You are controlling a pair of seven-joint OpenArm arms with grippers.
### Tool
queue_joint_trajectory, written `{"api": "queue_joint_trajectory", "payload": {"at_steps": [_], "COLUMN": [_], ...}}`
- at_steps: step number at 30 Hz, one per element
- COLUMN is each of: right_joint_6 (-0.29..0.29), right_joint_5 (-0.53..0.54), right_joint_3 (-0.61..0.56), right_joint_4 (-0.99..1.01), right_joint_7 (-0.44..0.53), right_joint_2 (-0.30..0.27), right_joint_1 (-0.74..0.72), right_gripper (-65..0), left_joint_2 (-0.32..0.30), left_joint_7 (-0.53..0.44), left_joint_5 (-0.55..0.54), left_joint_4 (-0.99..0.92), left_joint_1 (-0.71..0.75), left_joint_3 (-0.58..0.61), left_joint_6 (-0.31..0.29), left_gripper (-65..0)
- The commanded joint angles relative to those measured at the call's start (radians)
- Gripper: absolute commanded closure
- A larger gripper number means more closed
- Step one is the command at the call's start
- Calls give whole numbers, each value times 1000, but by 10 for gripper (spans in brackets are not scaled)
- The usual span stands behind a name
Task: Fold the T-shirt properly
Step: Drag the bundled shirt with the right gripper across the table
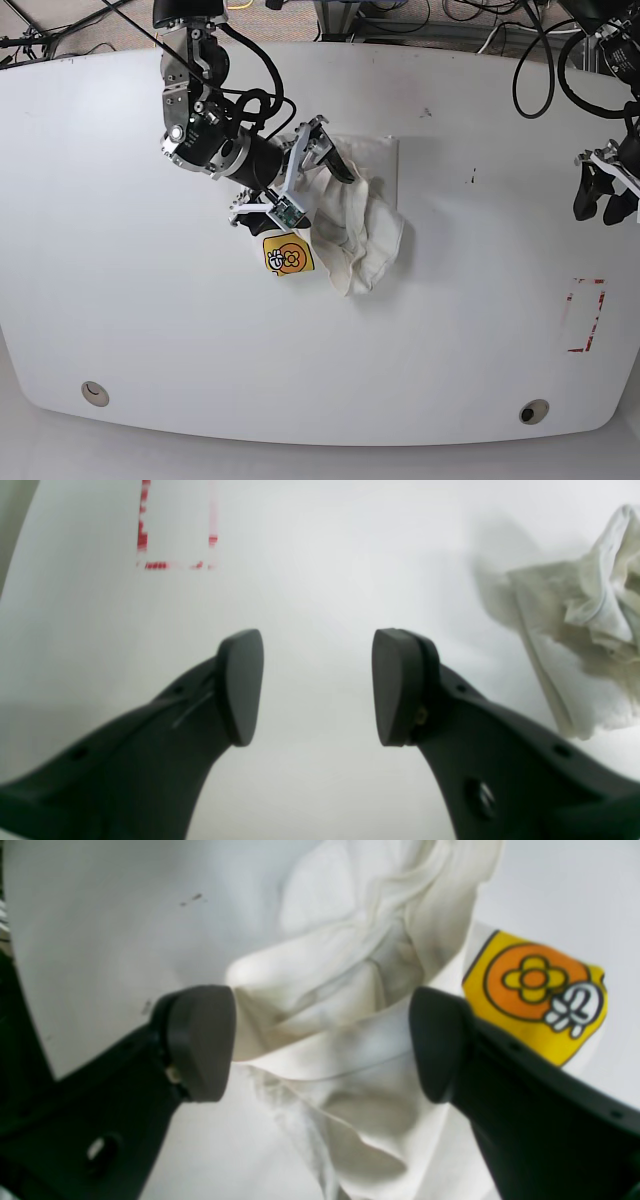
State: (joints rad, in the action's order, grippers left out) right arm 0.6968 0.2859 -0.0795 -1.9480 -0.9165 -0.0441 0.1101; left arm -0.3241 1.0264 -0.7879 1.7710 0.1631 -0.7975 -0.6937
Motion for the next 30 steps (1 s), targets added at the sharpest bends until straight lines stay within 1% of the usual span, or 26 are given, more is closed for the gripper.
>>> {"api": "queue_joint_trajectory", "payload": {"at_steps": [1,6,9,11,13,18,20,23,28,30], "right_joint_6": [1,1,1,1,1,1,1,1,1,1], "right_joint_5": [-6,-75,-96,-109,-110,-110,-107,-101,-99,-99], "right_joint_3": [-19,-121,-167,-194,-210,-250,-257,-262,-257,-257], "right_joint_4": [-12,11,38,66,97,167,170,109,-43,-81], "right_joint_7": [49,90,107,133,158,213,221,215,133,116], "right_joint_2": [6,8,11,25,34,33,33,33,33,33], "right_joint_1": [-8,3,17,24,27,36,44,63,86,87], "right_gripper": [-509,-509,-509,-509,-509,-509,-509,-509,-509,-509], "left_joint_2": [-14,-11,-11,-11,-11,-11,-11,-13,-16,-16], "left_joint_7": [7,21,21,21,21,21,21,21,21,21], "left_joint_5": [-20,-20,-23,-23,-21,-20,-18,-17,-17,-17], "left_joint_4": [16,16,17,17,17,17,17,17,17,16], "left_joint_1": [-7,3,20,23,25,26,26,26,26,26], "left_joint_3": [-40,-66,-67,-69,-69,-70,-72,-72,-72,-72], "left_joint_6": [-4,-4,-4,-4,-4,-4,-4,-4,-4,-4], "left_gripper": [-326,-326,-326,-326,-326,-326,-326,-326,-326,-326]}}
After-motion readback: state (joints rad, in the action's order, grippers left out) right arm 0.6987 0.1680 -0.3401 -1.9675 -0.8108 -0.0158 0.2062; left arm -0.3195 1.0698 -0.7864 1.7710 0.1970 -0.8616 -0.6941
